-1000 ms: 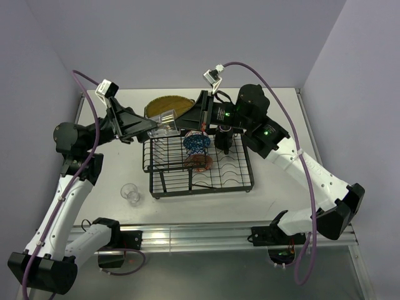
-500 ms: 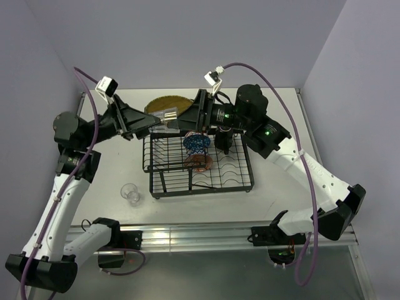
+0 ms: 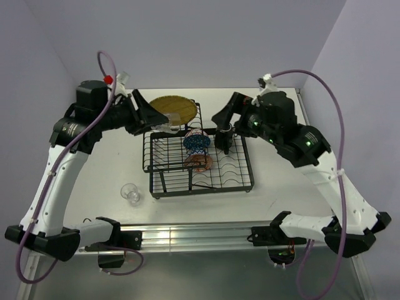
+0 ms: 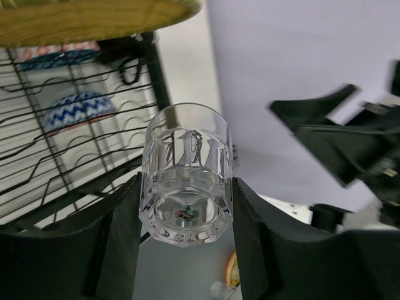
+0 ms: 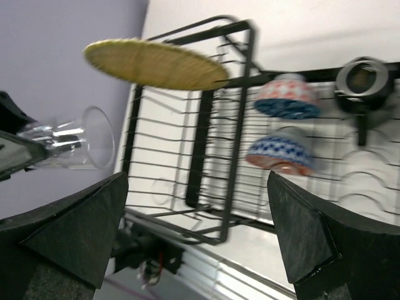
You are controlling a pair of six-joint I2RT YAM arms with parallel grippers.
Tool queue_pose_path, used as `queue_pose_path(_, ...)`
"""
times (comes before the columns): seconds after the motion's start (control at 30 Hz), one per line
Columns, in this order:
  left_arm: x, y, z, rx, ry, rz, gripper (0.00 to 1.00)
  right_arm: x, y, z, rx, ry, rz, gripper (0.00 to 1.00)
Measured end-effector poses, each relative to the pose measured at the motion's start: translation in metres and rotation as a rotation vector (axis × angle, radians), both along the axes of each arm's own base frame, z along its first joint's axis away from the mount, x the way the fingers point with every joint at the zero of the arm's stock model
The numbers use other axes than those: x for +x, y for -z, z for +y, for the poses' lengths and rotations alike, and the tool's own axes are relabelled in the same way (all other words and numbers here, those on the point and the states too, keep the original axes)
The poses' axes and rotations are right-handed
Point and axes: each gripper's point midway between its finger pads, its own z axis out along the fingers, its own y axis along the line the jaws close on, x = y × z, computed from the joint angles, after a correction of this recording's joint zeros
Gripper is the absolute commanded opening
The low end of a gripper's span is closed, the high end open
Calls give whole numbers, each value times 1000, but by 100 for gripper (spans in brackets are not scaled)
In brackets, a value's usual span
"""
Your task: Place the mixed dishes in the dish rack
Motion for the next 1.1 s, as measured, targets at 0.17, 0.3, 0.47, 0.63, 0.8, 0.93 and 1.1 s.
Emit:
queue_pose_path(0.17, 1, 30, -11, 176, -14, 66, 0, -16, -6, -50, -39, 115, -54, 100)
queue_pose_path(0.3, -2, 37, -12, 264, -37, 72, 0, -27, -6, -70, -45, 151, -71, 100)
queue_pose_path(0.47, -3, 44, -24, 367, -38, 67, 0, -27, -5, -78, -60, 169, -73, 100)
queue_pose_path(0.63, -9, 61, -39, 480, -19, 88, 0, -24, 12, -82, -93, 182, -38, 100)
queue_pose_path(0.8, -18, 78, -40, 568, -15, 111, 0, -26, 23, -86, -107, 188, -16, 100)
queue_pose_path(0.93, -22, 88, -36, 625, -30, 121, 0, -30, 25, -91, -103, 195, -17, 100)
queue_pose_path(1.1, -28, 109, -37, 699, -22, 154, 0, -35, 26, -95, -93, 197, -20, 100)
